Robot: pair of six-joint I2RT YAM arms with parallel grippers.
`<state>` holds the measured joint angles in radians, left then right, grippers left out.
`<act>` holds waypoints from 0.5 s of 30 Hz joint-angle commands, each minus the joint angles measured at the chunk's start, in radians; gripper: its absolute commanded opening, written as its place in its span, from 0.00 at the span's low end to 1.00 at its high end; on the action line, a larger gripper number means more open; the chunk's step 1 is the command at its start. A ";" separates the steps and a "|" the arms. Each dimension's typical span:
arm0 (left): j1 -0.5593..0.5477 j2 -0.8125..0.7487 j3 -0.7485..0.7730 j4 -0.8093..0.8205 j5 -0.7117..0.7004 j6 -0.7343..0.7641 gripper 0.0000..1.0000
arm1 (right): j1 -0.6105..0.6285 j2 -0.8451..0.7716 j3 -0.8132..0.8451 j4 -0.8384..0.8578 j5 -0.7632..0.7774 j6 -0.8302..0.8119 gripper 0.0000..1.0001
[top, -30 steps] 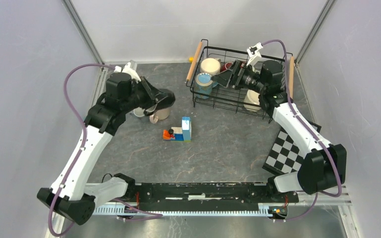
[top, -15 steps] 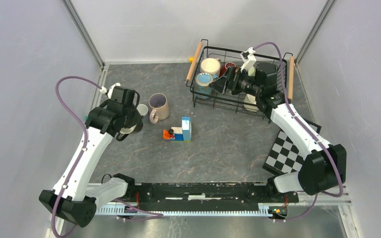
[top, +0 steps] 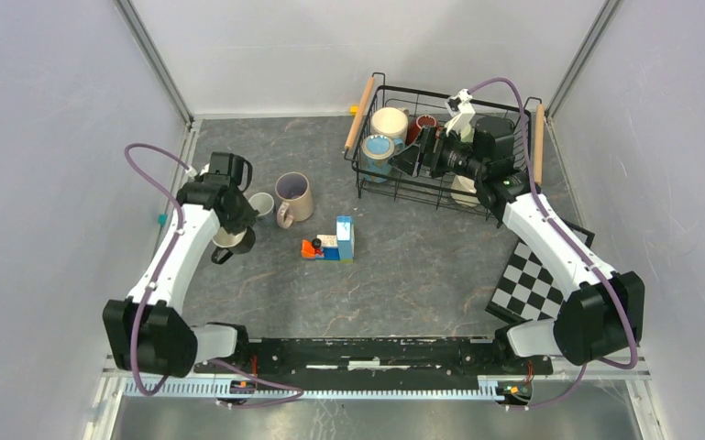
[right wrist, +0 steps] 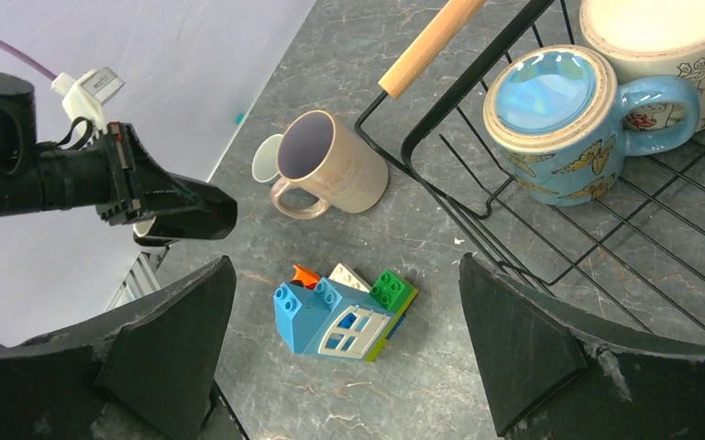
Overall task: Unload the cups from the dish rack
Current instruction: Place the cup at the center of the board.
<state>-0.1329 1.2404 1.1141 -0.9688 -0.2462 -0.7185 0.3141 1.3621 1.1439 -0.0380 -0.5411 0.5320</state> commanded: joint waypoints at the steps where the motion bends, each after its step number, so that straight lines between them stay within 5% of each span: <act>1: 0.049 0.059 0.016 0.126 0.045 0.060 0.02 | 0.007 -0.033 0.028 0.004 0.000 -0.028 0.98; 15: 0.126 0.231 0.027 0.189 0.070 0.078 0.02 | 0.006 -0.022 0.037 -0.017 -0.004 -0.053 0.98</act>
<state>-0.0158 1.4452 1.1130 -0.8356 -0.1776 -0.6949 0.3141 1.3617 1.1439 -0.0700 -0.5411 0.5049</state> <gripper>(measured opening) 0.208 0.982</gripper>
